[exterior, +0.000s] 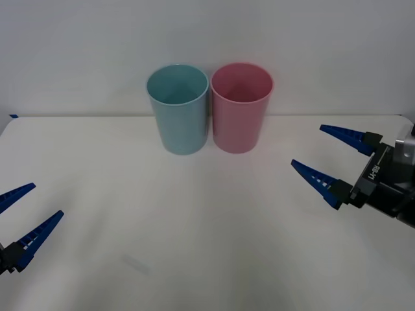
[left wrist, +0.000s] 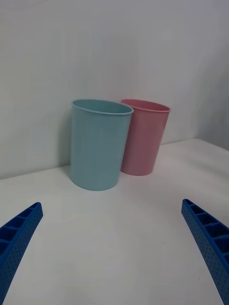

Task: Grasp the object on the table and drop it into the matching bin: aluminum can to the light blue bin, PET bottle to the pink bin.

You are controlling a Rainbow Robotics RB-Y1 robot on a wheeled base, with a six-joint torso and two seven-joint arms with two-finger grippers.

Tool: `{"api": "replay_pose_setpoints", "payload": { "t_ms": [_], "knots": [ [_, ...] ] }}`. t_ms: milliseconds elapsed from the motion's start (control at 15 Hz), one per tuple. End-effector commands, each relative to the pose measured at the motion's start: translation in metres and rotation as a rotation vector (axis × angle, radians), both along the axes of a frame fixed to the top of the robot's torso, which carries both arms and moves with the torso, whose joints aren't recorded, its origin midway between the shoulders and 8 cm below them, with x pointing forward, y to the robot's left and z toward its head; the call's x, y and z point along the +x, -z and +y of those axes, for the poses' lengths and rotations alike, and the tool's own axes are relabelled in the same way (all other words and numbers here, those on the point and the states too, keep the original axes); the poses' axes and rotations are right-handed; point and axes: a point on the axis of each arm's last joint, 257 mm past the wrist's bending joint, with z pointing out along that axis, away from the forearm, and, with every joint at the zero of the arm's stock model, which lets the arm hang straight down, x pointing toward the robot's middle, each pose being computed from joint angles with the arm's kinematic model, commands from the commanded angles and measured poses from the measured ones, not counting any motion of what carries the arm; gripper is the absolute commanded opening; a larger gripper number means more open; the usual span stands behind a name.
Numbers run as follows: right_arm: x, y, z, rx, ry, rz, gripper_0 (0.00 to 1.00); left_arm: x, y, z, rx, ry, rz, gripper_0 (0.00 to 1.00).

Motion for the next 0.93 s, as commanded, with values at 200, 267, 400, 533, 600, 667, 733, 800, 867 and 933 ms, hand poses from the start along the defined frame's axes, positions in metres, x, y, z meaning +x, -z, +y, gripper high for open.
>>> {"api": "replay_pose_setpoints", "payload": {
  "t_ms": [200,267,400,533,600,667,733,800,867,933],
  "knots": [
    [-0.043,0.033,-0.032,-0.012,0.04,0.014,1.0,0.0,0.0,0.0,0.0,0.0,0.0,1.0],
    [-0.052,0.04,-0.038,-0.011,0.051,0.028,1.0,0.0,0.0,0.0,0.0,0.0,0.0,1.0],
    [-0.064,0.052,-0.053,-0.027,0.083,0.051,1.0,0.0,0.0,0.0,0.0,0.0,0.0,1.0],
    [-0.074,0.063,-0.064,-0.041,0.106,0.075,1.0,0.0,0.0,0.0,0.0,0.0,0.0,1.0],
    [-0.078,0.066,-0.068,-0.046,0.114,0.084,1.0,0.0,0.0,0.0,0.0,0.0,0.0,1.0],
    [-0.082,0.07,-0.074,-0.054,0.127,0.095,1.0,0.0,0.0,0.0,0.0,0.0,0.0,1.0],
    [-0.085,0.073,-0.076,-0.057,0.133,0.104,1.0,0.0,0.0,0.0,0.0,0.0,0.0,1.0],
    [-0.088,0.074,-0.078,-0.055,0.137,0.109,1.0,0.0,0.0,0.0,0.0,0.0,0.0,1.0],
    [-0.091,0.077,-0.079,-0.051,0.146,0.118,1.0,0.0,0.0,0.0,0.0,0.0,0.0,1.0],
    [-0.091,0.077,-0.08,-0.046,0.151,0.118,1.0,0.0,0.0,0.0,0.0,0.0,0.0,1.0]
  ]
}}
